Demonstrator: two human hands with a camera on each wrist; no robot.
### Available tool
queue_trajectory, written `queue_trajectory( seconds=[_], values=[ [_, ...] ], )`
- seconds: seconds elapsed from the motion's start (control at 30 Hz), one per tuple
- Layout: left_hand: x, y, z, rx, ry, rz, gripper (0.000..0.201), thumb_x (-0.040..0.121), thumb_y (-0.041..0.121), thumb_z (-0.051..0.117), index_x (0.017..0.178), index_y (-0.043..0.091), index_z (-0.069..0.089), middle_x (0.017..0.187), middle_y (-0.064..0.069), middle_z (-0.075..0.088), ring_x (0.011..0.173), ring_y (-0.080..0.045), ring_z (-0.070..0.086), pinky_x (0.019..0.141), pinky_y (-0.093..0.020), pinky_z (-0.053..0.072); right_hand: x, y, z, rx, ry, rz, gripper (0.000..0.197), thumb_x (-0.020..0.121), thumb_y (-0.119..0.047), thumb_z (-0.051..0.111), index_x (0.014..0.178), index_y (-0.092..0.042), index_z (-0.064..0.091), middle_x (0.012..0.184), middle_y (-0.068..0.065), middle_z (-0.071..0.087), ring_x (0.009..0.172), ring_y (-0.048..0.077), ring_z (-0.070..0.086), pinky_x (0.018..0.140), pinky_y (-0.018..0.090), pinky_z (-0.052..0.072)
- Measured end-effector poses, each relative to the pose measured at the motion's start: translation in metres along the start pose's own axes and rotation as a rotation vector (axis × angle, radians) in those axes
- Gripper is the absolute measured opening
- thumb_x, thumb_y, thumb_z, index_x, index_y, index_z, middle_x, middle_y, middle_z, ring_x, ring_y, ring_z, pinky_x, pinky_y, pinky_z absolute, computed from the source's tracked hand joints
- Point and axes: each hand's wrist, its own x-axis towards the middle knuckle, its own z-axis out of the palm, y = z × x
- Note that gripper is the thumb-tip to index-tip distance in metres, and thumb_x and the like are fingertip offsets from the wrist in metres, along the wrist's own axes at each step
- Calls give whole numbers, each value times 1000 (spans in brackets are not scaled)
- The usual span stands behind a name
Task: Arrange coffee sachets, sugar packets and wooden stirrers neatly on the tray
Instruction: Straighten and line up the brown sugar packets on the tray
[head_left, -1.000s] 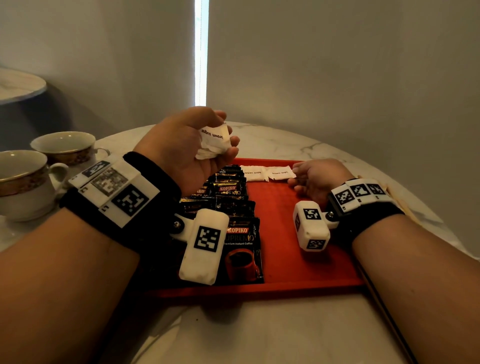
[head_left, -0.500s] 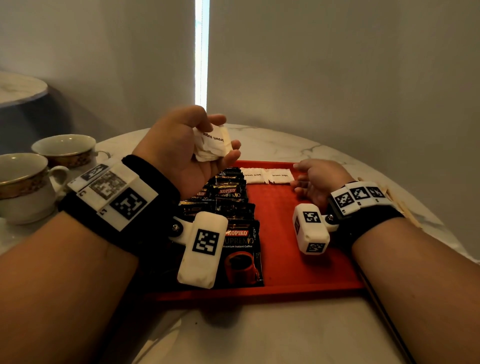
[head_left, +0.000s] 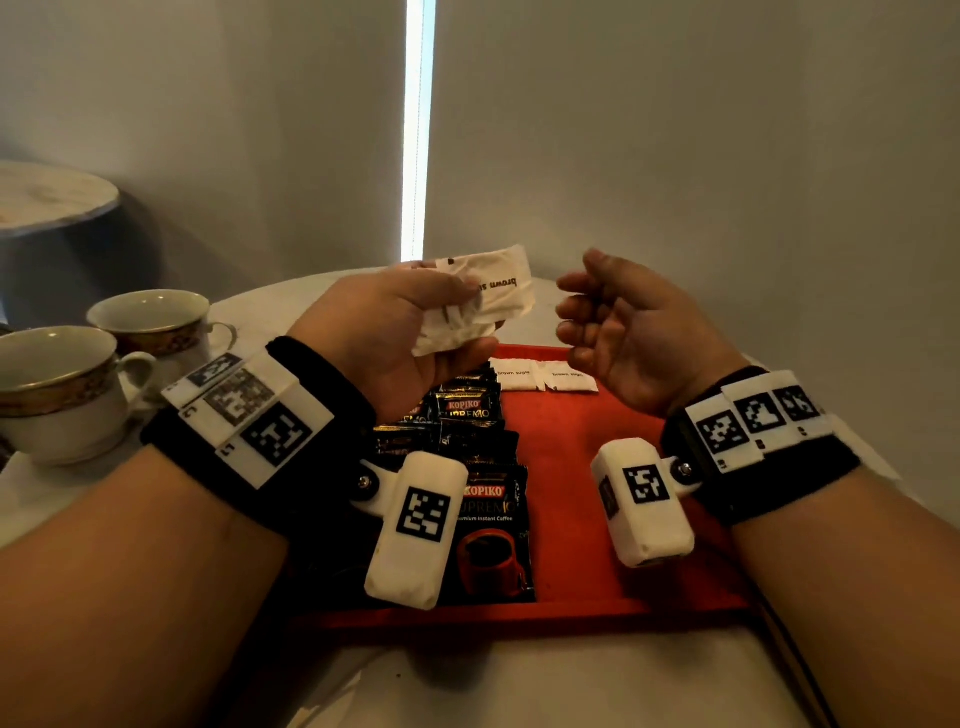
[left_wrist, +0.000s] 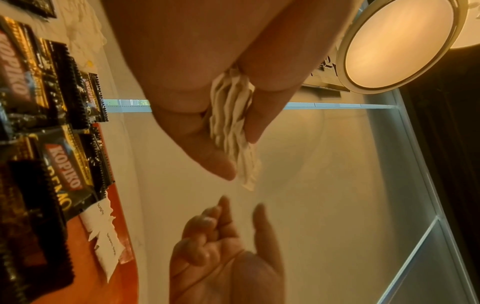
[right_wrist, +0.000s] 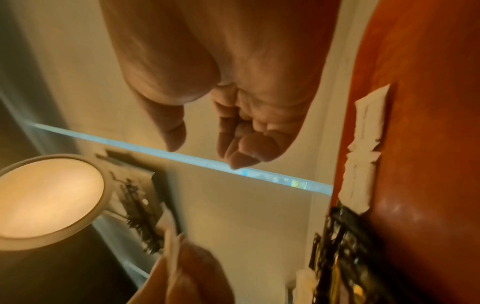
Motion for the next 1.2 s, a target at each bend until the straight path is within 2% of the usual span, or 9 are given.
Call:
queue_trajectory(
  seconds=[0.13,0.4,0.63,0.73,0.8,0.97,1.1,1.17,1.2],
  values=[
    [0,-1,1,15,44,25,20,91,9,65,110,9,59,102,-13,70,71,-19,71,56,-27,56,-11,2,20,-60,-113,-54,30,78,-38,74,94,-14,65,78,0,62,65,13,58,53,25,41],
    [0,-1,2,4,48,38,22,92,7,64,112,7,58,104,-14,67,66,-17,69,55,-26,56,-15,8,31,-137,-148,-122,13,72,-17,79,82,-15,71,73,1,65,62,15,55,55,28,37],
    [1,-1,1,0,45,34,17,92,9,64,108,7,60,111,-17,65,73,-19,67,55,-26,56,-16,8,34,-121,-87,-139,6,87,-9,67,84,-13,70,72,1,64,63,15,54,55,28,36],
    [1,-1,0,-5,27,27,23,96,12,60,118,8,60,111,-16,68,73,-20,70,57,-29,57,-16,8,35,-109,-80,-137,4,87,-9,67,86,-13,70,73,1,63,62,15,54,54,27,36],
    [2,-1,-1,12,46,14,25,98,14,57,122,8,61,116,-16,68,81,-23,71,61,-33,59,-15,8,35,-88,-69,-128,4,88,-8,66,90,-10,68,74,2,64,62,15,55,53,26,37],
    [3,1,-2,-10,147,14,21,100,7,53,109,19,67,121,-16,62,103,-34,66,62,-39,59,-16,7,34,-5,-50,-135,9,93,-8,58,101,-5,60,91,11,69,73,19,63,57,27,45],
    [2,3,-1,-73,161,-8,22,97,5,51,108,15,67,101,-8,60,78,-18,61,51,-26,50,-15,7,36,68,-7,-144,9,98,-9,51,93,-12,58,84,6,70,72,18,67,59,28,50],
    [0,4,-1,-57,119,-49,17,90,14,64,107,11,65,88,-4,58,63,-12,58,50,-22,46,-15,7,38,66,2,-147,8,98,-9,53,95,-11,60,80,4,69,70,17,63,60,30,48],
    [0,3,-1,-28,98,-70,29,83,20,72,108,10,63,85,-3,57,60,-10,57,50,-21,45,-15,8,39,54,2,-148,7,97,-8,55,97,-10,62,80,4,68,69,17,61,59,30,47]
  ],
)
